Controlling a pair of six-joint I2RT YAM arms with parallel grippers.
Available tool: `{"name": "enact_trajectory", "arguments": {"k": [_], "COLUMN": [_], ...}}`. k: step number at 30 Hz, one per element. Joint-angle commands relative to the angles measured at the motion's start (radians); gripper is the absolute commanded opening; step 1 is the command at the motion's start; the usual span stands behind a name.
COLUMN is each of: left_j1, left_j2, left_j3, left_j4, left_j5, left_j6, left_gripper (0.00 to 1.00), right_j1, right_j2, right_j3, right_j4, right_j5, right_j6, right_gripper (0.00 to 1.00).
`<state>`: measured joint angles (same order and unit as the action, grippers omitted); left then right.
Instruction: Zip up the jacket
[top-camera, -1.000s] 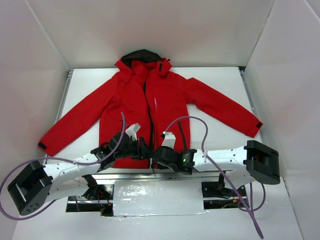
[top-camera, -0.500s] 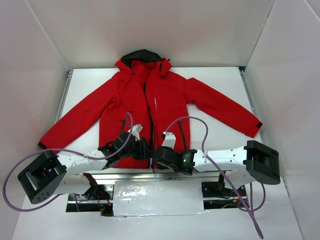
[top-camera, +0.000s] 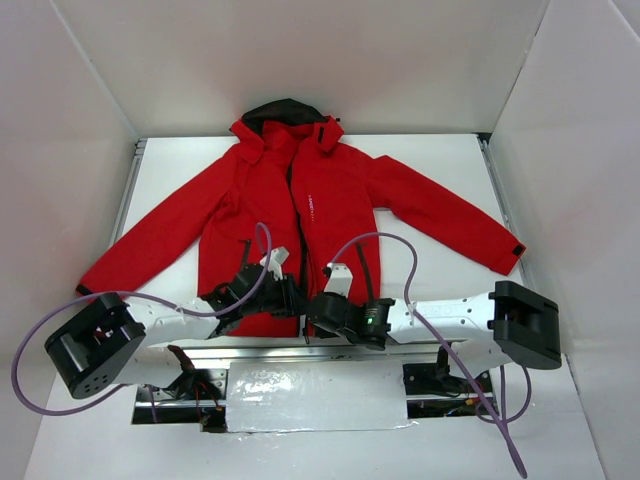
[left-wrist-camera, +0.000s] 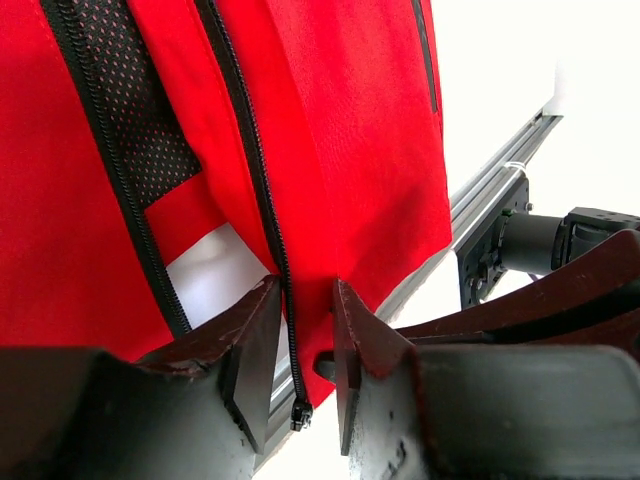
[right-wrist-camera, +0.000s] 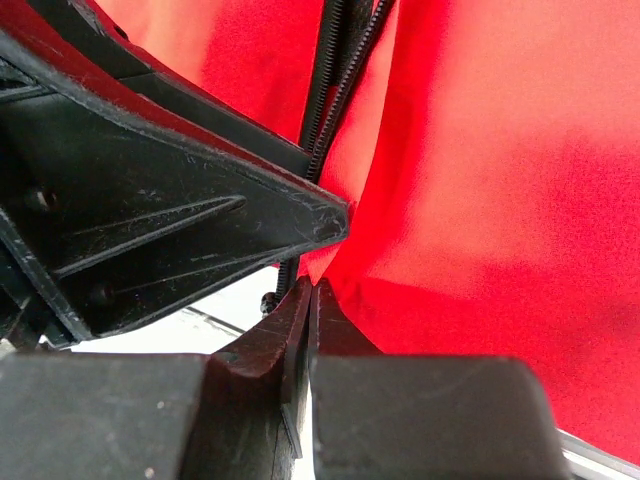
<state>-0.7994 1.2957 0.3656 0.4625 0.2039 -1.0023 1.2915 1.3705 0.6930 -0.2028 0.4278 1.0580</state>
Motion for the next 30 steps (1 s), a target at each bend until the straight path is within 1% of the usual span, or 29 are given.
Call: {"name": "enact_trajectory", "arguments": {"k": [1, 2, 4, 5, 6, 8, 9, 11, 14, 16, 17, 18, 20, 22, 26, 30], "left_j1": [-0.004, -0.004, -0.004, -0.004, -0.004, -0.004, -0.004, -0.004, -0.004, -0.004, -0.004, -0.006, -0.004, -0.007, -0.017, -0.034], "left_j2": [0.014, 0.016, 0.028, 0.028, 0.033, 0.036, 0.03, 0.014, -0.009, -0.018, -0.021, -0.021, -0.015, -0.009, 0.02, 0.05], "left_j3": [-0.027, -0.03, -0.036, -0.036, -0.036, -0.036, -0.033, -0.034, -0.037, -0.039, -0.043, -0.047, -0.053, -0.056, -0.074, -0.077], "left_j4": [0.073, 0.079, 0.087, 0.087, 0.087, 0.081, 0.077, 0.064, 0.053, 0.05, 0.05, 0.059, 0.068, 0.079, 0.114, 0.151], "left_j5": [0.014, 0.012, 0.011, 0.011, 0.009, 0.006, 0.005, -0.001, -0.009, -0.014, -0.014, -0.014, -0.012, -0.009, -0.003, -0.004], "left_j6": [-0.013, -0.013, -0.016, -0.018, -0.018, -0.018, -0.016, -0.015, -0.009, -0.005, -0.004, -0.004, -0.005, -0.007, -0.01, -0.016], "left_gripper": [0.38, 0.37, 0.26, 0.26, 0.19, 0.12, 0.1, 0.1, 0.15, 0.29, 0.39, 0.53, 0.62, 0.64, 0.61, 0.54], "right_j1": [-0.008, -0.009, -0.011, -0.012, -0.015, -0.018, -0.021, -0.031, -0.041, -0.044, -0.046, -0.046, -0.046, -0.047, -0.046, -0.046], "right_j2": [-0.036, -0.037, -0.036, -0.036, -0.036, -0.034, -0.034, -0.036, -0.039, -0.042, -0.044, -0.045, -0.047, -0.042, -0.044, -0.062], "right_j3": [-0.012, -0.015, -0.023, -0.026, -0.029, -0.035, -0.038, -0.055, -0.095, -0.134, -0.148, -0.171, -0.182, -0.188, -0.196, -0.228], "right_j4": [0.023, 0.023, 0.026, 0.026, 0.026, 0.019, 0.011, 0.008, 0.026, 0.075, 0.101, 0.149, 0.18, 0.187, 0.2, 0.249], "right_j5": [0.039, 0.039, 0.035, 0.035, 0.035, 0.042, 0.043, 0.04, 0.016, -0.006, -0.018, -0.041, -0.049, -0.054, -0.055, -0.061], "right_j6": [0.011, 0.014, 0.022, 0.025, 0.026, 0.04, 0.045, 0.057, 0.063, 0.059, 0.045, 0.039, 0.039, 0.037, 0.033, 0.046], "right_gripper": [0.0, 0.0, 0.0, 0.0, 0.0, 0.0, 0.0, 0.0, 0.0, 0.0, 0.0, 0.0, 0.0, 0.0, 0.0, 0.0]}}
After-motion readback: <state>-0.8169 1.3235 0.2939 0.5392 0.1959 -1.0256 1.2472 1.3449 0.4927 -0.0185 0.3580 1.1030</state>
